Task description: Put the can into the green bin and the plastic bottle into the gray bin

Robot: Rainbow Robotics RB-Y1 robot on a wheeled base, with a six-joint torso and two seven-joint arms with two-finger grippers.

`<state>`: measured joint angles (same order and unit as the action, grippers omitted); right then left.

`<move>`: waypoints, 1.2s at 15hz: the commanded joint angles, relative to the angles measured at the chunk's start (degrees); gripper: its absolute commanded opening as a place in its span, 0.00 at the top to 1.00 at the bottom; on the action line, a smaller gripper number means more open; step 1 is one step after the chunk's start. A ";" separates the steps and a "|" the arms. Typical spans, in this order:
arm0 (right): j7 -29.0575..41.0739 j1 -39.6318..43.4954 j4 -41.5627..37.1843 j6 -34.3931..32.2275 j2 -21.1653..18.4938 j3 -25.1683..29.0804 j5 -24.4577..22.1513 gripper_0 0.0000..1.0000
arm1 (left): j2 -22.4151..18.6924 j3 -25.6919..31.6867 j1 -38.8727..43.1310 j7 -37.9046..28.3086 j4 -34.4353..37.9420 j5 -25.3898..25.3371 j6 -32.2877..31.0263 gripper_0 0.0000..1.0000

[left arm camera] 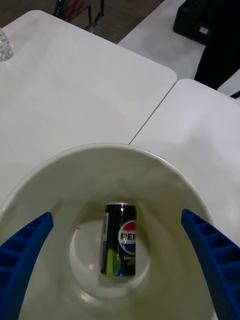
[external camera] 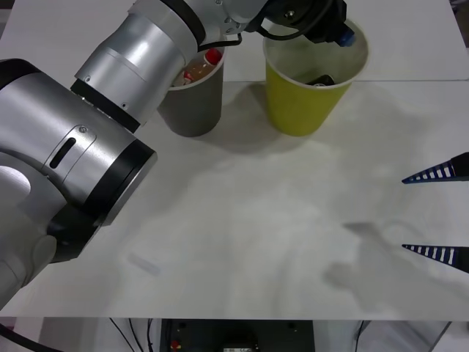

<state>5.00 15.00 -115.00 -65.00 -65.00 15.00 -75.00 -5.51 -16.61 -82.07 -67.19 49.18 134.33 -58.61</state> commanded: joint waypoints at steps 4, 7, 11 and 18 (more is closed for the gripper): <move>0.00 0.00 0.00 0.00 0.00 0.00 0.00 0.00 | -11.54 -0.09 0.07 6.28 1.97 -17.88 -7.31 0.00; 0.00 0.00 0.00 0.00 0.00 0.00 0.00 0.00 | -18.13 0.00 0.25 7.43 7.07 -21.57 -15.39 0.00; 0.00 0.00 0.00 0.00 0.00 0.00 0.00 0.00 | -28.41 0.35 7.72 10.06 18.05 -29.04 -20.23 0.00; 0.00 0.00 0.00 0.00 0.00 0.00 0.00 0.00 | -44.23 9.41 25.74 32.12 22.98 -44.68 -24.71 0.00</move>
<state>5.00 15.00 -115.01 -65.00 -65.00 15.00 -75.00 -47.92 -7.44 -57.95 -37.65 72.14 91.37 -83.30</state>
